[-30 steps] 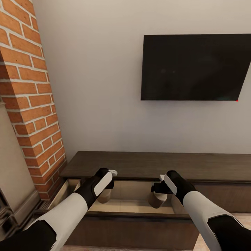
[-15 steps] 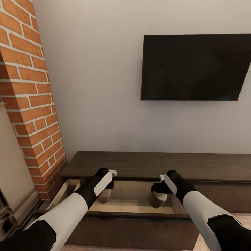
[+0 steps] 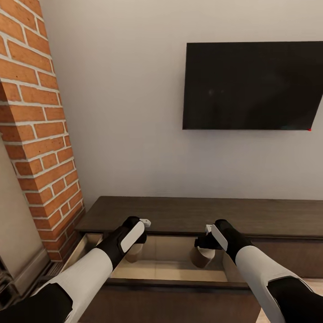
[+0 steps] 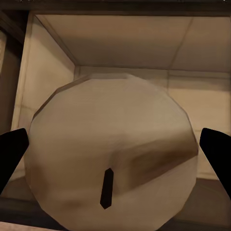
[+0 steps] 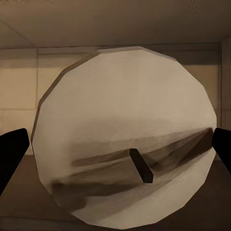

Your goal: Place each of the two pumpkins and all three candles from the living room inside a cabinet in the living room (use any cabinet), then make sure every cabinet is closed, and position the cauldron so it is next to a table in the living room.

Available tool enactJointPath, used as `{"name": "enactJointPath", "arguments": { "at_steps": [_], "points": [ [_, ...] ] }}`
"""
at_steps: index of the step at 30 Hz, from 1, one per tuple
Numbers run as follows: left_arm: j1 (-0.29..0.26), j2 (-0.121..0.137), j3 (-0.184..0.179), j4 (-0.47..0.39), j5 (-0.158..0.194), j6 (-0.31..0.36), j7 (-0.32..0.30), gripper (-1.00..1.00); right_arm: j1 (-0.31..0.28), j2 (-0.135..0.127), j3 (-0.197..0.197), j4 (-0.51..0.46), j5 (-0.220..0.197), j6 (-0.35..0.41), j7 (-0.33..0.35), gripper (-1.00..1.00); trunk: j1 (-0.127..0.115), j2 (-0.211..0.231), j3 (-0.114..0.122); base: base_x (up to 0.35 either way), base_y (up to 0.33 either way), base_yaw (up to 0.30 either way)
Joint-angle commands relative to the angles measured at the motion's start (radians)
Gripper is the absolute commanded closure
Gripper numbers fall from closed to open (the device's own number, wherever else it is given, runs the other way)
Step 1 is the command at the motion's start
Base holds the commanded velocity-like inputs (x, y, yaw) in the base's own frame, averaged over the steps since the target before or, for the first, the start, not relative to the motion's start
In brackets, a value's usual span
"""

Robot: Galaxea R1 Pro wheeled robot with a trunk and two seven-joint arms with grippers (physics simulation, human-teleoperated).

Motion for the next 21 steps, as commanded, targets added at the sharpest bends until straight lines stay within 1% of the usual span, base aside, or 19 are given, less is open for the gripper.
{"name": "enactJointPath", "arguments": {
  "at_steps": [1,6,9,12,15,21],
  "points": [
    [-0.001,0.001,-0.005,-0.001,0.01,0.002,0.01,1.0,-0.001,-0.002,0.008,-0.002,-0.011,0.004,-0.006,1.0,0.0,-0.001,-0.001,0.102,0.001,0.0],
    [-0.001,0.001,-0.005,-0.002,0.01,0.008,0.01,1.0,-0.001,-0.009,0.007,-0.001,-0.011,0.011,0.01,1.0,0.0,-0.001,-0.001,0.061,0.0,0.0],
    [-0.001,0.001,-0.005,0.003,0.011,0.011,0.004,1.0,-0.001,-0.008,0.005,0.0,-0.011,0.015,0.014,1.0,0.0,-0.001,-0.001,0.015,0.0,0.0],
    [-0.001,0.001,-0.005,0.027,0.012,0.019,-0.045,1.0,-0.001,-0.005,0.004,0.003,-0.01,0.018,0.014,1.0,0.0,-0.001,-0.001,0.005,0.0,0.0],
    [-0.001,0.001,-0.005,0.053,0.012,0.031,-0.071,1.0,-0.001,-0.003,0.003,0.007,-0.01,0.019,0.013,1.0,0.0,-0.001,-0.001,0.001,0.0,0.0],
    [-0.001,0.0,-0.005,0.066,0.012,0.042,-0.082,1.0,-0.001,-0.001,0.004,0.012,-0.009,0.028,0.006,1.0,0.0,-0.001,-0.001,0.0,0.0,0.0]
  ]
}}
